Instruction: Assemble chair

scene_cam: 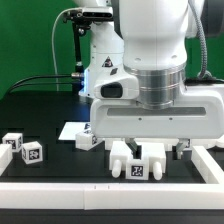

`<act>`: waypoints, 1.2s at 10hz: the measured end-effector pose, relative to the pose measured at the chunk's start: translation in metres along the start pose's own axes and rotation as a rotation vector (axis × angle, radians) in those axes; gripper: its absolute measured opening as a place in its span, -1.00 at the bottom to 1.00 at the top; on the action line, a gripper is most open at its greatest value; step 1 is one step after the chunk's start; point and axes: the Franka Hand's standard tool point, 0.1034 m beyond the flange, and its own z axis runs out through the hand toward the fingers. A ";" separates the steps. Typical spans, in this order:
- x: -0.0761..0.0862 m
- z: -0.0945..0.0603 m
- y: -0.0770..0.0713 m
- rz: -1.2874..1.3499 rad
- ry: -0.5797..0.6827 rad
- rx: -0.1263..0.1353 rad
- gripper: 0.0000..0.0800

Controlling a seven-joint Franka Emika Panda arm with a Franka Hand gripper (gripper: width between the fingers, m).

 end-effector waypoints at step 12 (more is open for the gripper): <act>0.020 -0.010 0.044 -0.049 -0.532 -0.031 0.62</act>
Offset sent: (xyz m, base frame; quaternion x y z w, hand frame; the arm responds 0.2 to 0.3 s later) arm 0.0348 -0.0082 0.0226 -0.0736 -0.1807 -0.0437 0.9798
